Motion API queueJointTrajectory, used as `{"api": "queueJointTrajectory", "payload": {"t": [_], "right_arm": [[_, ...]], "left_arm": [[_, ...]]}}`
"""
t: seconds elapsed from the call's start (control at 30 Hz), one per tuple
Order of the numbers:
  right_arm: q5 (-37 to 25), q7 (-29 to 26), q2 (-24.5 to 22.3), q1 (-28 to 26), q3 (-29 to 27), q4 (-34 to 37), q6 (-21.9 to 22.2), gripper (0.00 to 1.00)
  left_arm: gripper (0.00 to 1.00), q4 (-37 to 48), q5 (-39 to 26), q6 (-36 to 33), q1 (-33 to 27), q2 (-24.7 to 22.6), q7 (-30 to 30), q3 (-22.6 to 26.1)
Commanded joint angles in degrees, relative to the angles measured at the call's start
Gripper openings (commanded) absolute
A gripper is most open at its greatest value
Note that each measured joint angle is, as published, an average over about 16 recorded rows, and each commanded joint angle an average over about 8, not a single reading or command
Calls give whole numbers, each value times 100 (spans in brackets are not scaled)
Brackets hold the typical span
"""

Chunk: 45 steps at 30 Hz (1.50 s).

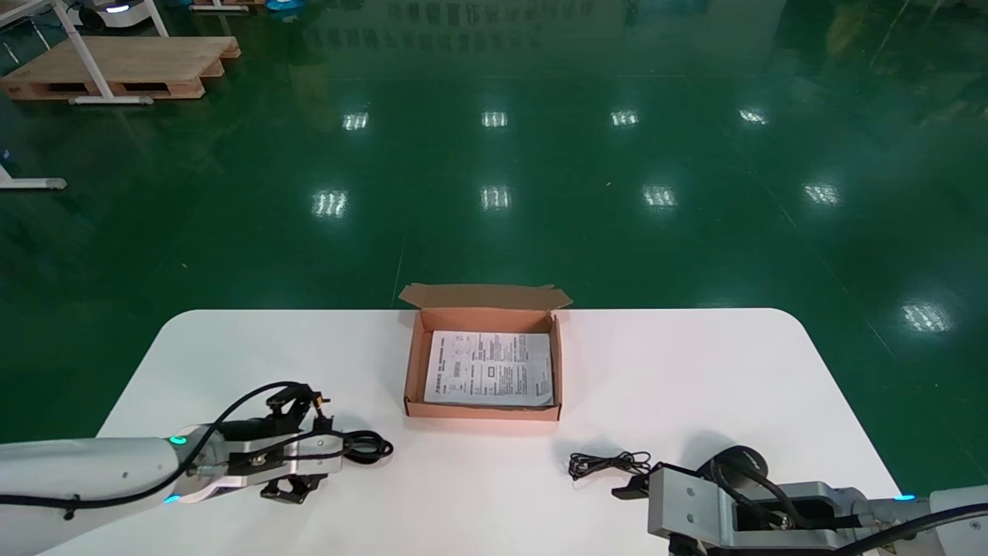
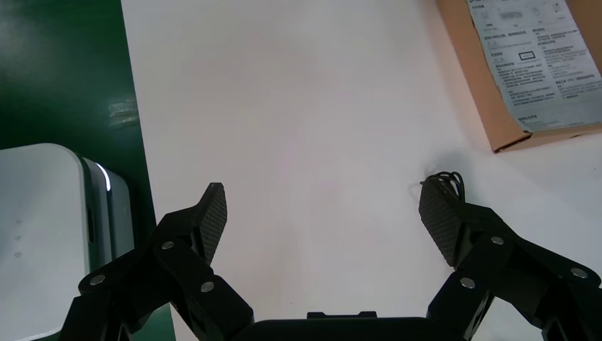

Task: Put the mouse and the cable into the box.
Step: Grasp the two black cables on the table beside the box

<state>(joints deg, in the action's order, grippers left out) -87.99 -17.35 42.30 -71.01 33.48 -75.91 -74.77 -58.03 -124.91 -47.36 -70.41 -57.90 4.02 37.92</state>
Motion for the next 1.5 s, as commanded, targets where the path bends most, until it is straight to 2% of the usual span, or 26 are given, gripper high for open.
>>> {"api": "queueJointTrajectory", "payload": {"t": [0.03,0.5,0.73,0.9,1.2,1.37,1.5], "right_arm": [[-1,-5,1,0,0,0,1,100],[10,-70,-10,35,-15,31,46,100],[-298,-42,192,17,31,448,393,100],[-840,466,778,-225,209,1325,871,100],[-1656,1762,2092,-855,613,3661,1733,100],[-1802,2135,2511,-1173,651,4643,2127,100],[-1771,2417,2667,-1333,636,5098,2203,100]], "left_arm": [[100,68,-40,53,-30,-59,-20,11],[100,547,-5,50,-246,-299,-256,75],[100,615,45,63,-266,-311,-329,72],[100,641,65,68,-274,-316,-359,70],[100,667,83,73,-281,-321,-387,69],[100,674,89,74,-283,-322,-395,68],[100,677,91,75,-284,-323,-399,68]]}}
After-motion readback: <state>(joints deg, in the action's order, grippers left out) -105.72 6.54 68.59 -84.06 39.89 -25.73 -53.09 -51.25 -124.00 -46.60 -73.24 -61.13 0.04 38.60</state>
